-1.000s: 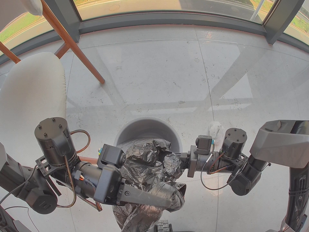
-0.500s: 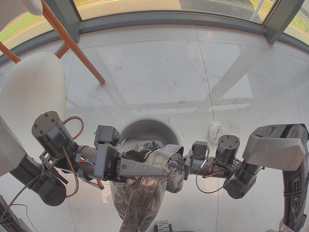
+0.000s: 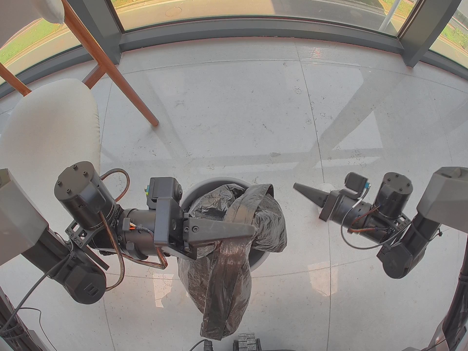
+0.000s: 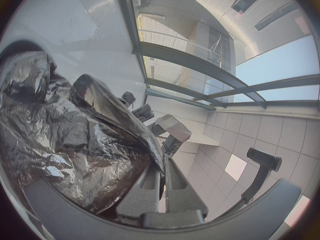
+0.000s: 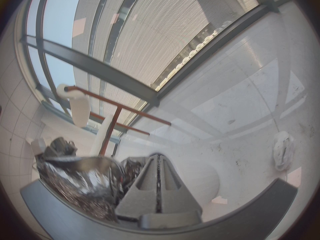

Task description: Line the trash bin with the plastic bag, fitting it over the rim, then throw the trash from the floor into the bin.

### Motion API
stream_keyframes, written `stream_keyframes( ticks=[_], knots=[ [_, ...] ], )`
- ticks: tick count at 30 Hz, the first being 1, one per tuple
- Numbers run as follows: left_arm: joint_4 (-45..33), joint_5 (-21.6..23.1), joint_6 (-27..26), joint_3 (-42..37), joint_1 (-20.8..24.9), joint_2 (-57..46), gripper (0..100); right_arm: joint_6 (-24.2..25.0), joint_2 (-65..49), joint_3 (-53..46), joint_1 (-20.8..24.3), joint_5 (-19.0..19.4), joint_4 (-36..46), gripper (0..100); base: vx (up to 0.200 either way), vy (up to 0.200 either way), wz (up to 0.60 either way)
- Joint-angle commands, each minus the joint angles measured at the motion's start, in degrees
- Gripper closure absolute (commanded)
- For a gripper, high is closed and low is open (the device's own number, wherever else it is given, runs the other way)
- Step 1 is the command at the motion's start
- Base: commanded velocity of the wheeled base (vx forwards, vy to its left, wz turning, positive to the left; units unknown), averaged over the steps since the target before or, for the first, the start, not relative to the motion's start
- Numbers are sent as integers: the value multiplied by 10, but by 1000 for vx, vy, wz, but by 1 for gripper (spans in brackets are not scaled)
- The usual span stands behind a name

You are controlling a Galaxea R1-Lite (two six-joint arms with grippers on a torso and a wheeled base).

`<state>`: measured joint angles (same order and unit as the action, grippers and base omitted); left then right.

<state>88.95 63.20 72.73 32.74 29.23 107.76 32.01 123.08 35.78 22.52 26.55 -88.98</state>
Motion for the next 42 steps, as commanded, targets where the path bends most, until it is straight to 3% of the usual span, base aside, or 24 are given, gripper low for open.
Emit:
stream_keyframes(
  ticks=[1, 5, 8, 12, 17, 18, 20, 23, 24, 25, 27, 30, 34, 36, 42],
  knots=[
    [3, -13, -40, 3, -2, 2, 100, 38, -80, -21, -40, -14, -1, 100, 0, 0, 0],
    [3, -33, -51, 2, -3, 3, 100, 42, -107, -58, -57, -15, -2, 100, 0, 0, 0],
    [3, -41, -64, 4, -30, 3, 100, 43, -137, -95, -63, -14, -2, 100, 0, 0, 0],
    [3, -56, -122, 7, -34, 9, 100, 42, -165, -131, -61, -14, -1, 100, 0, 0, 0],
    [2, -97, -242, -5, -28, 24, 100, 41, -181, -149, -54, -14, -1, 100, 0, 0, 0],
    [2, -97, -242, -5, -28, 24, 100, 41, -181, -149, -54, -14, -1, 100, 0, 0, 0],
    [-33, -147, -314, -4, -9, 30, 100, 40, -185, -149, -54, -14, -1, 100, 0, 0, 0],
    [-128, -291, -406, 13, 20, 30, 100, 38, -184, -149, -50, -14, -1, 100, 0, 0, 0],
    [-157, -358, -433, 23, 34, 31, 100, 38, -185, -149, -48, -15, -1, 100, 0, 0, 0],
    [-179, -425, -450, 37, 47, 34, 100, 38, -185, -149, -45, -15, -1, 100, 0, 0, 0],
    [-200, -483, -450, 62, 69, 40, 100, 38, -187, -149, -44, -15, -1, 100, 0, 0, 0],
    [-246, -488, -460, 87, 75, 38, 100, 38, -187, -149, -43, -15, -1, 100, 0, 0, 0],
    [-352, -490, -526, 107, 83, 24, 100, 37, -187, -149, -35, -15, -1, 100, 0, 0, 0],
    [-434, -490, -602, 116, 84, 8, 100, 38, -188, -153, -27, -15, -1, 100, 0, 0, 0],
    [-621, -490, -719, 197, 84, -26, 100, 44, -192, -165, 9, -14, 0, 100, 0, 0, 0]
  ],
)
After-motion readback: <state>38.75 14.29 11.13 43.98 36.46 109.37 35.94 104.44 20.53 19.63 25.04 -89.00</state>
